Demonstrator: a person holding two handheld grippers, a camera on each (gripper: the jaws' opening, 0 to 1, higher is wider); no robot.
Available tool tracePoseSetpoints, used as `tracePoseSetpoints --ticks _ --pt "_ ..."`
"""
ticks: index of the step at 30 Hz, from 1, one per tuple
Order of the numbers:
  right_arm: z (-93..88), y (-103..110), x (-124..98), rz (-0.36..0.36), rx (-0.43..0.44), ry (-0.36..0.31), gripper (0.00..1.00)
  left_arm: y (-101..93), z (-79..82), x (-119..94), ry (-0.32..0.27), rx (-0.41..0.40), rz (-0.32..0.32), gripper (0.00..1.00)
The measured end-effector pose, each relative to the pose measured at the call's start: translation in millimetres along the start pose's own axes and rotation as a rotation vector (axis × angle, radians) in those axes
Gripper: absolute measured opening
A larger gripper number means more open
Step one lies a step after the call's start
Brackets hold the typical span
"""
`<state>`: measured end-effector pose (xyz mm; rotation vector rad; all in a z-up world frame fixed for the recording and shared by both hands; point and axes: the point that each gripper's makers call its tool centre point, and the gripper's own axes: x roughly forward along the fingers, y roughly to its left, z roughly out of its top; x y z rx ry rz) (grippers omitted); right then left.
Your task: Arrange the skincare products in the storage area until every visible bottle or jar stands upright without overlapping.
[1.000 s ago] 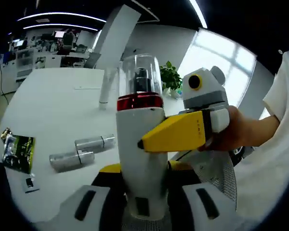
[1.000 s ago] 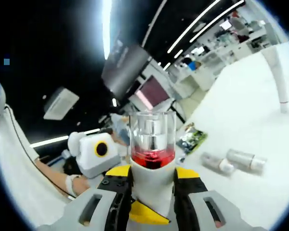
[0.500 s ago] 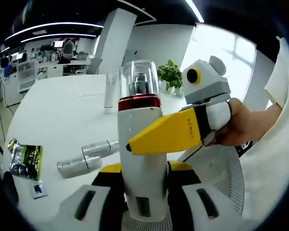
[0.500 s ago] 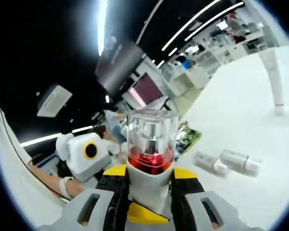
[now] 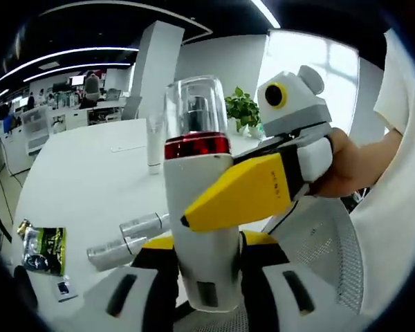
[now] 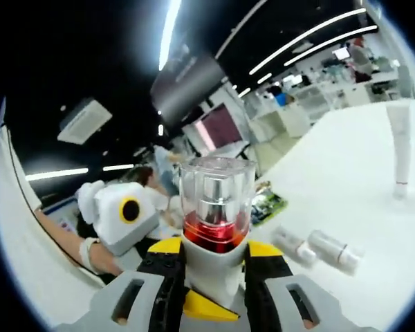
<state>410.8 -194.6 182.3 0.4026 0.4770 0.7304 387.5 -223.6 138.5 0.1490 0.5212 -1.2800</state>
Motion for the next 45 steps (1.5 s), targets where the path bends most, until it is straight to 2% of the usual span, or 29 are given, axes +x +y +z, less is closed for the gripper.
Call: tracePoseSetpoints --ticks 4,9,15,18,21,25,29,32,34,37,39,42,44,45 --pt "2.1 2 2 0.013 -0.068 0.021 0.27 3.1 0.7 0 0.001 0.011 0.019 0.30" --pt "8.2 2 5 0.030 -0.078 0.017 0.27 6.7 5.4 -2 -0.018 0.017 0.038 0.30" --pt "14.1 2 5 0.040 -0.140 0.028 0.27 10.3 12.0 -1 -0.034 0.031 0.053 0.30" --pt "19.5 2 2 0.036 -0.152 0.017 0.27 10.7 17.6 -1 -0.033 0.055 0.040 0.30" --pt "28.1 -1 -3 0.016 -0.175 -0.012 0.27 5.8 16.5 0 -0.015 0.100 -0.008 0.32" --pt "37.4 -5 -8 -0.005 -0.204 -0.030 0.27 8.6 7.4 -3 0.037 0.189 -0.011 0.38" --pt "40.8 -15 -12 -0.041 -0.216 -0.041 0.27 18.7 -3.6 -7 0.064 0.152 0.022 0.39" --pt "42.8 -27 -17 -0.075 -0.193 -0.054 0.27 35.6 -23.0 -13 0.154 0.226 0.089 0.41" --pt "44.5 -34 -22 -0.096 -0.182 -0.061 0.27 43.8 -37.5 -18 0.223 0.256 0.117 0.40" --pt "47.0 -44 -28 -0.123 -0.186 -0.062 0.27 53.6 -47.3 -23 0.236 0.283 0.159 0.38" --pt "48.6 -51 -32 -0.141 -0.190 -0.062 0.27 59.1 -54.2 -24 0.269 0.301 0.197 0.36" --pt "50.1 -62 -39 -0.166 -0.184 -0.063 0.27 57.6 -55.4 -15 0.258 0.379 0.211 0.31" --pt "51.1 -70 -45 -0.189 -0.188 -0.060 0.27 58.6 -67.8 -15 0.335 0.409 0.206 0.31" --pt "51.4 -72 -47 -0.199 -0.194 -0.058 0.27 58.5 -67.0 -15 0.323 0.393 0.206 0.31"
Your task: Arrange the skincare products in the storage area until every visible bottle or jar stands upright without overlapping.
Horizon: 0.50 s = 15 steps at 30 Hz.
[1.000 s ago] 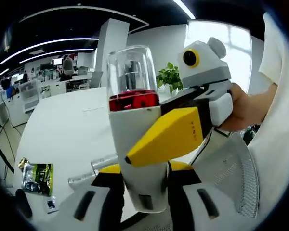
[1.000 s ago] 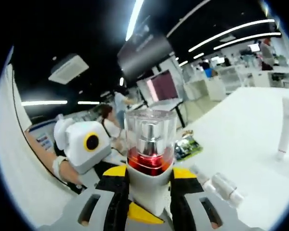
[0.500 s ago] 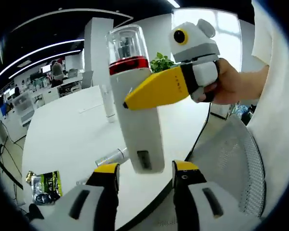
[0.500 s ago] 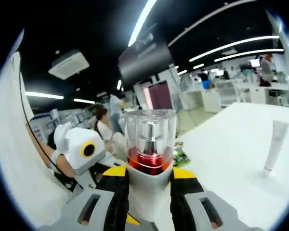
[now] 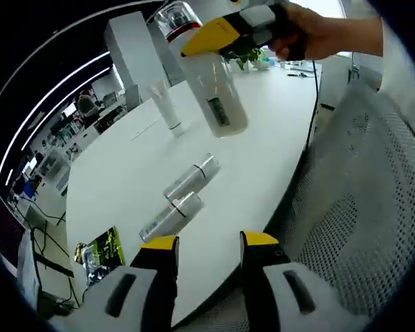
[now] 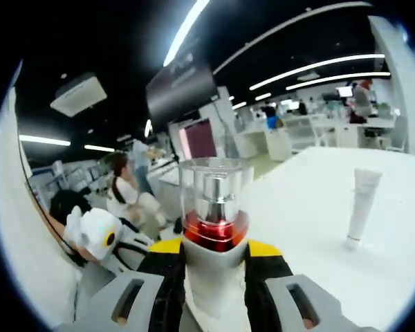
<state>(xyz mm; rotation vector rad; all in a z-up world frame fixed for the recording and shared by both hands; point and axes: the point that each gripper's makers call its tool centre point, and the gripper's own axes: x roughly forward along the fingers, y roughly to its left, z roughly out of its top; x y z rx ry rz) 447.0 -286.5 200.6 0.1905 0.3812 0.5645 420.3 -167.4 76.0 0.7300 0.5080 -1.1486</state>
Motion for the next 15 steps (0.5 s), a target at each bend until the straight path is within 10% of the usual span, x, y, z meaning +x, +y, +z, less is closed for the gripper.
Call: tracePoseSetpoints --ticks 15 --pt "-3.9 -70 -21 -0.154 0.008 -0.001 0.27 -4.2 -8.4 2 0.039 0.015 -0.020 0.31"
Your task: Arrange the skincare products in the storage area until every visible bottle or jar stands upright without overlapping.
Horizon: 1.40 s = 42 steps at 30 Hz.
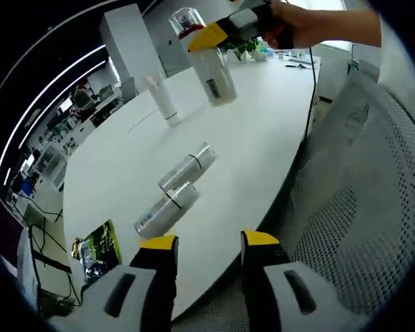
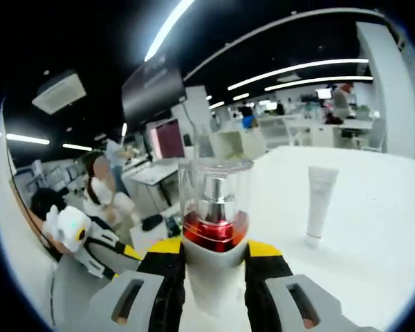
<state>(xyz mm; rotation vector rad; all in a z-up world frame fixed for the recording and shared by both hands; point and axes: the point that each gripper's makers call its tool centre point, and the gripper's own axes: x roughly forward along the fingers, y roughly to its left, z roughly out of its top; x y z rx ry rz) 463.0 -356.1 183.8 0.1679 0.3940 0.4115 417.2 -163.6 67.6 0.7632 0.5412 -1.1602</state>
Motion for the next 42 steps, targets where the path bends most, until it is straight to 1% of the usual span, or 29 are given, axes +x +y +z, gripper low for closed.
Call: tracePoseSetpoints --ticks 3,5,7,10,14,16,18,20,23,28,30,36,42 --pt "-4.0 -16 2 -0.040 -0.009 0.006 0.27 -0.6 -1.2 0 0.010 0.011 -0.003 0.30" --pt "-5.8 -25 1 -0.068 -0.018 0.012 0.27 3.3 1.6 -3 -0.002 0.014 0.014 0.28" --pt "-7.3 -30 1 -0.085 -0.031 0.011 0.27 2.9 3.2 -2 -0.011 0.003 0.009 0.30" --pt "-10.1 -39 -2 -0.106 -0.027 0.008 0.27 -1.0 2.7 -1 -0.005 0.027 -0.004 0.29" --pt "-17.1 -48 -4 -0.130 -0.031 0.019 0.27 -3.3 4.1 -1 -0.008 0.036 -0.014 0.30" --pt "-20.5 -50 -4 -0.135 -0.037 0.025 0.27 -4.2 4.6 -1 -0.008 0.036 -0.018 0.30" --pt "-28.4 -53 -3 -0.141 -0.046 0.040 0.27 -4.7 6.2 -1 -0.011 0.034 -0.023 0.29" --pt "-38.0 -56 -2 -0.147 -0.042 0.061 0.27 -5.8 8.4 -1 -0.025 0.032 -0.030 0.29" --pt "-49.8 -57 0 -0.153 -0.032 0.084 0.27 -9.2 6.3 0 -0.017 0.047 -0.042 0.29" --pt "-55.9 -58 3 -0.158 -0.034 0.092 0.27 -8.3 -0.4 2 0.014 0.042 -0.040 0.28" --pt "-58.0 -61 4 -0.160 -0.034 0.094 0.27 -10.0 -2.3 3 0.023 0.054 -0.044 0.28" --pt "-64.6 -76 7 -0.185 -0.023 0.099 0.27 -12.9 -5.5 4 0.042 0.066 -0.059 0.27" --pt "-71.4 -92 11 -0.205 -0.055 0.117 0.27 -14.8 -6.9 4 0.049 0.068 -0.069 0.28"
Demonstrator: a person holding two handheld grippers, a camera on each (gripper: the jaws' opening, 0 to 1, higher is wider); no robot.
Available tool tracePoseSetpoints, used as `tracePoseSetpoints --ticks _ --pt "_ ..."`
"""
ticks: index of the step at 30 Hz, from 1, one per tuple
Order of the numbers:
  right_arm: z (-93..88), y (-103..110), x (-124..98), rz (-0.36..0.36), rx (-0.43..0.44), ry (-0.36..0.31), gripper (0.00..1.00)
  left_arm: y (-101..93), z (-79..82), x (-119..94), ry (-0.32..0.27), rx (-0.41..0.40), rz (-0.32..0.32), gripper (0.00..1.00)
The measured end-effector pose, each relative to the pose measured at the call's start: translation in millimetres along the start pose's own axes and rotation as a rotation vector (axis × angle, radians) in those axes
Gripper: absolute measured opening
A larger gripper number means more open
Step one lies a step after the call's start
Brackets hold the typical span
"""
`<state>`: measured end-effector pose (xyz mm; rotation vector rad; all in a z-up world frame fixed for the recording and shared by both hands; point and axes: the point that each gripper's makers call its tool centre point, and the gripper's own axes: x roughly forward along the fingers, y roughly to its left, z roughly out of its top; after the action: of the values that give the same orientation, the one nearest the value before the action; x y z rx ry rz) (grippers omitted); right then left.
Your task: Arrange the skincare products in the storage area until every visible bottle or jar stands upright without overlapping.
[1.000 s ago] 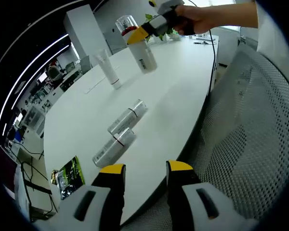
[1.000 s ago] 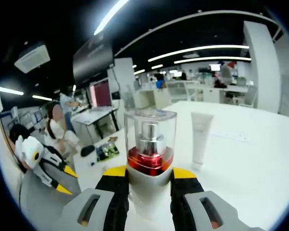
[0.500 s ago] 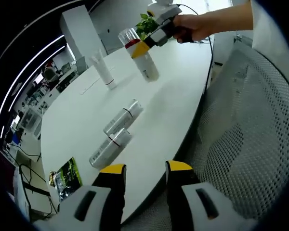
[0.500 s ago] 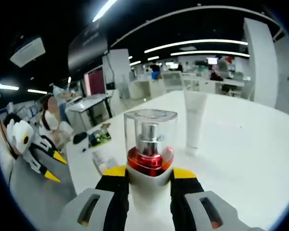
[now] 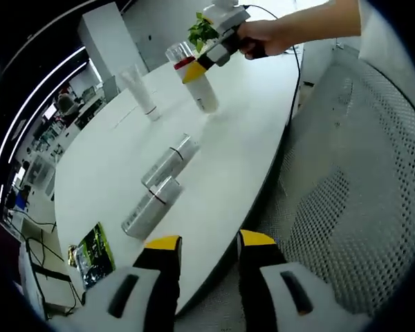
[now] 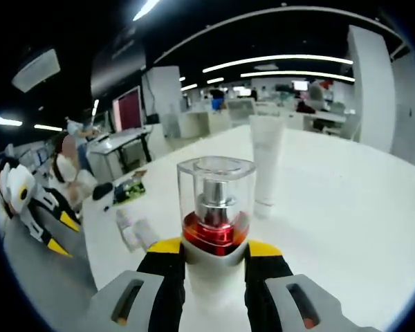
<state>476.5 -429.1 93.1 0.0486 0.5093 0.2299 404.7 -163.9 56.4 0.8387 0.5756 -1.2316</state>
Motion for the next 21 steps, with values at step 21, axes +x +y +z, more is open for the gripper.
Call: tracePoseSetpoints --ticks 21 --pt "9.1 -40 32 -0.032 -0.173 -0.076 0.27 -2.6 -6.8 3 0.036 -0.006 -0.018 0.26"
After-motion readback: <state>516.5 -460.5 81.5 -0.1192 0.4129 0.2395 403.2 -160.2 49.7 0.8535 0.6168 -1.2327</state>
